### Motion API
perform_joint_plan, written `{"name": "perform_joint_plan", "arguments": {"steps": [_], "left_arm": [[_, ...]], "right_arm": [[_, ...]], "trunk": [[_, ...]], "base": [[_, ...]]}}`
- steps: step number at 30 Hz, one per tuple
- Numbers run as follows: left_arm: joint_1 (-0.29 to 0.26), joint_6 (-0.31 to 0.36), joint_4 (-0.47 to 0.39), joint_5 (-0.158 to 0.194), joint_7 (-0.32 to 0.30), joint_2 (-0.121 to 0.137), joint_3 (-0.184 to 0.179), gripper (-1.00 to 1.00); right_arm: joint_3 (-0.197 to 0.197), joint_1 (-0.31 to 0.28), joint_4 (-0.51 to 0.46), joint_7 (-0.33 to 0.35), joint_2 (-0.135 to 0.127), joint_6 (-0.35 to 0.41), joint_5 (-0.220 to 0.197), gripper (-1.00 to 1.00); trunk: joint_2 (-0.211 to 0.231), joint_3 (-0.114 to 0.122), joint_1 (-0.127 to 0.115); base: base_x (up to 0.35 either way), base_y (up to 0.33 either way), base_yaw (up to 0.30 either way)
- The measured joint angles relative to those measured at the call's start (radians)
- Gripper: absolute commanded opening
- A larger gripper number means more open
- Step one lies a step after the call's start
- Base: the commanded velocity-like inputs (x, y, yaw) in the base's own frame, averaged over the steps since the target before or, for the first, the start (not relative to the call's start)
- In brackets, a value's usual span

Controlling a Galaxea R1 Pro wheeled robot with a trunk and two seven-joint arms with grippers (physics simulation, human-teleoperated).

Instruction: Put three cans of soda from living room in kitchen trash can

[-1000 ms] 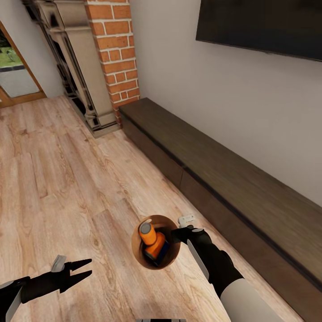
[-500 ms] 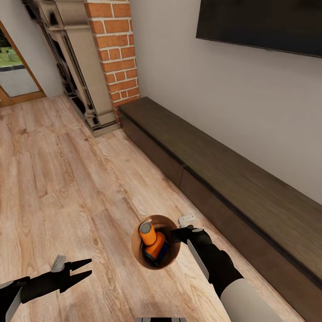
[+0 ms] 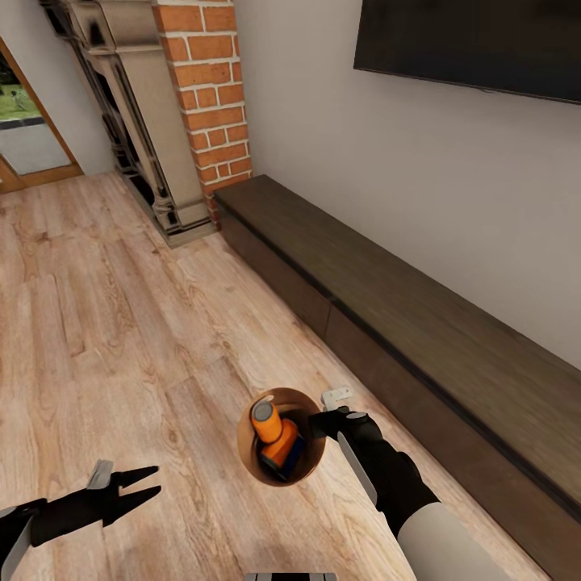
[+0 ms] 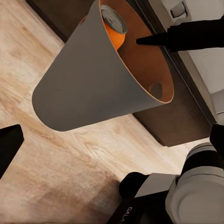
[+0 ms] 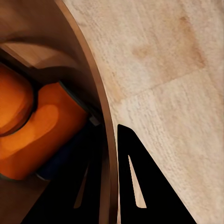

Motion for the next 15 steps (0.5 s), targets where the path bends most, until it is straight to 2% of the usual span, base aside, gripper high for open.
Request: {"name": "perform_joint_plan", "arguments": {"steps": [12, 15], "left_arm": [[0.0, 0.0, -0.001, 0.0, 0.008, 0.002, -0.001, 1.0], [0.0, 0.0, -0.001, 0.0, 0.008, 0.002, -0.001, 1.0]], "right_arm": [[0.0, 0.0, 0.0, 0.0, 0.0, 0.0, 0.0, -1.0], [0.0, 0.0, 0.0, 0.0, 0.0, 0.0, 0.0, -1.0]], "trunk": [[0.0, 0.0, 0.0], [-0.021, -0.009, 0.011]], "base": [[0.0, 0.0, 0.0], [0.0, 0.0, 0.0]]}}
